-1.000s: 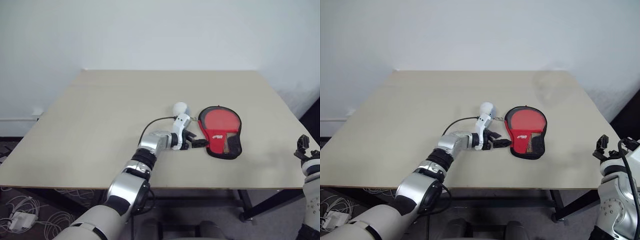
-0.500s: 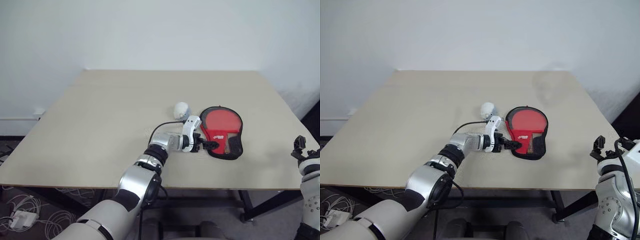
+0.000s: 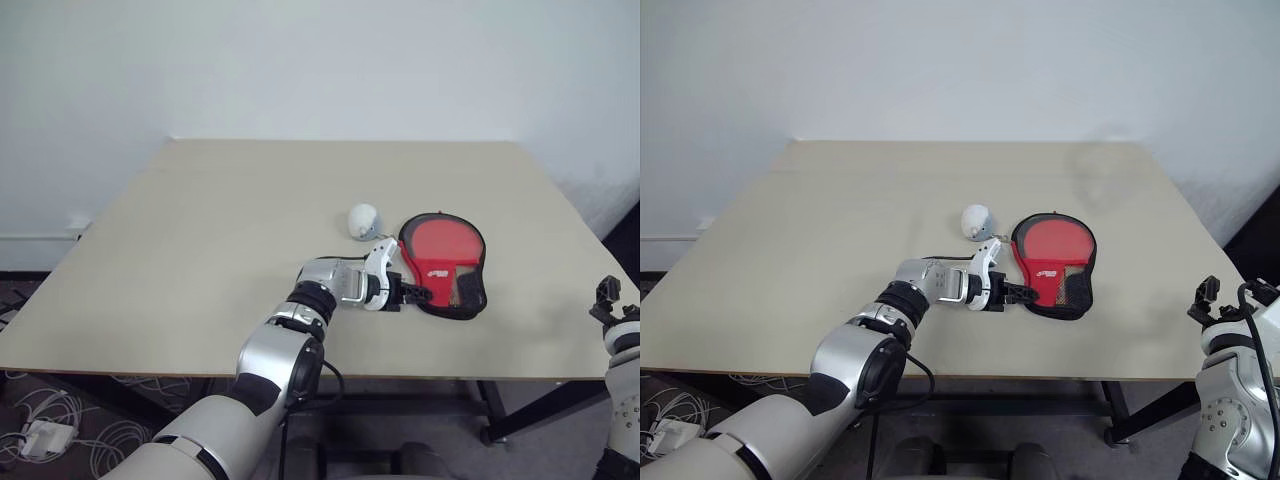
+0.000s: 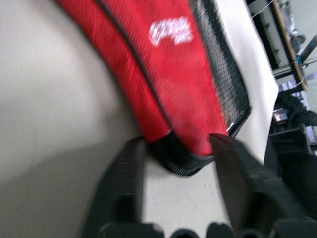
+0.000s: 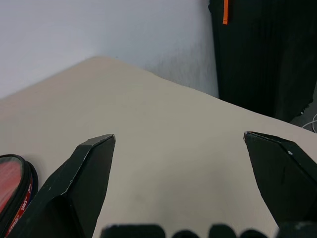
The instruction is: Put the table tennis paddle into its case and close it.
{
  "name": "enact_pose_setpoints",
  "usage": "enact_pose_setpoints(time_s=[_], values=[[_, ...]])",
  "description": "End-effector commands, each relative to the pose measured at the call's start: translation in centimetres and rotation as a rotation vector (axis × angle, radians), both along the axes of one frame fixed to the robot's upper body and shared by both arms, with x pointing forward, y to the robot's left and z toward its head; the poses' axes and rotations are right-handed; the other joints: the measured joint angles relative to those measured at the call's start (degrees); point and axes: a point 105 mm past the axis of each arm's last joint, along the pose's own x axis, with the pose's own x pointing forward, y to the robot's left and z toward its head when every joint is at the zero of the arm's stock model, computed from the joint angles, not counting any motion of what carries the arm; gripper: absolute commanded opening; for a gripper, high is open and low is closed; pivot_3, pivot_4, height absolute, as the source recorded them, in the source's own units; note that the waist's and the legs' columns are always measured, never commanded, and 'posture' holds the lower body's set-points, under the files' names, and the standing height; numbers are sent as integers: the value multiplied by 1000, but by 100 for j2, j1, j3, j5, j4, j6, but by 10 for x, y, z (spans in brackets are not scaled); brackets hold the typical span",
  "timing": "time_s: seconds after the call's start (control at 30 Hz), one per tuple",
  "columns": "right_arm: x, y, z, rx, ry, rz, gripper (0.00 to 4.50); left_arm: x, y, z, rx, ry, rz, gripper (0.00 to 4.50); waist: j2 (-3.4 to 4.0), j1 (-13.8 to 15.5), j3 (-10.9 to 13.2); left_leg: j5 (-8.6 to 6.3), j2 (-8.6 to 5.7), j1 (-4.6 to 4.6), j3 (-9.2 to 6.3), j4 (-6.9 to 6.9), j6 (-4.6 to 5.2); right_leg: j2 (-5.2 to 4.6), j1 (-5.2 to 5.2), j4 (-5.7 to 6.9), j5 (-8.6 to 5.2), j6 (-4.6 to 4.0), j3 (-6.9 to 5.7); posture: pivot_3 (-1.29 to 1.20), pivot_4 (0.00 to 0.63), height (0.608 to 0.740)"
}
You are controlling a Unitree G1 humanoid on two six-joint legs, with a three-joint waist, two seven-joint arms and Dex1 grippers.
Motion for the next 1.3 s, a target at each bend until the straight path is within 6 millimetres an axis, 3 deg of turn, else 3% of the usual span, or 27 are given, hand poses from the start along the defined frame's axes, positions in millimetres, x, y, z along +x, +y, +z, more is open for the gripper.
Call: enact_pose_setpoints(time_s=[0.03, 0.1, 0.33, 0.5, 0.77, 0.93, 1.3], values=[[-4, -4, 10, -10, -36, -22, 4500, -20, -36, 1, -35, 28, -39, 469, -1, -1, 0, 0, 0, 0, 0, 0, 0, 0, 0, 0, 0, 0, 0, 0, 0, 728], [-5, -5, 9, -7, -34, -25, 4500, -18, -35, 3, -45, 47, -23, 39, -1, -1, 0, 0, 0, 0, 0, 0, 0, 0, 0, 0, 0, 0, 0, 0, 0, 728], [-5, -2, 7, -7, -27, -24, 4500, -22, -26, 18, -97, 116, -83, 39, 0, 0, 1, 0, 0, -1, 1, -3, 0, 0, -3, 0, 0, -1, 0, 0, 0, 728], [-4, 2, 7, -15, -20, -13, 4500, -30, -8, 33, -123, 184, -162, 39, 3, -5, 1, 0, 0, 0, 1, -6, -1, 0, -4, 1, 0, -1, 1, 0, 0, 728], [-3, 6, 6, -19, -6, -1, 4500, -67, 23, 47, -74, 250, -360, 39, 13, -26, 0, 1, 0, 1, -1, -9, -1, 0, -6, 5, 0, -1, 3, 0, 0, 728], [2, 9, 1, -16, 12, 19, 4500, -97, 29, 35, -16, 255, -509, 39, 13, 1, 0, 1, 0, 1, -1, -6, -1, -2, -3, 5, 0, -2, 4, 0, 0, 728], [11, 16, -2, -18, 37, 54, 4500, -114, 26, 32, -16, 228, -552, 39, 13, -2, 0, 1, 0, 1, 0, -5, -1, -2, -6, 5, -2, -6, 5, 0, 0, 728]])
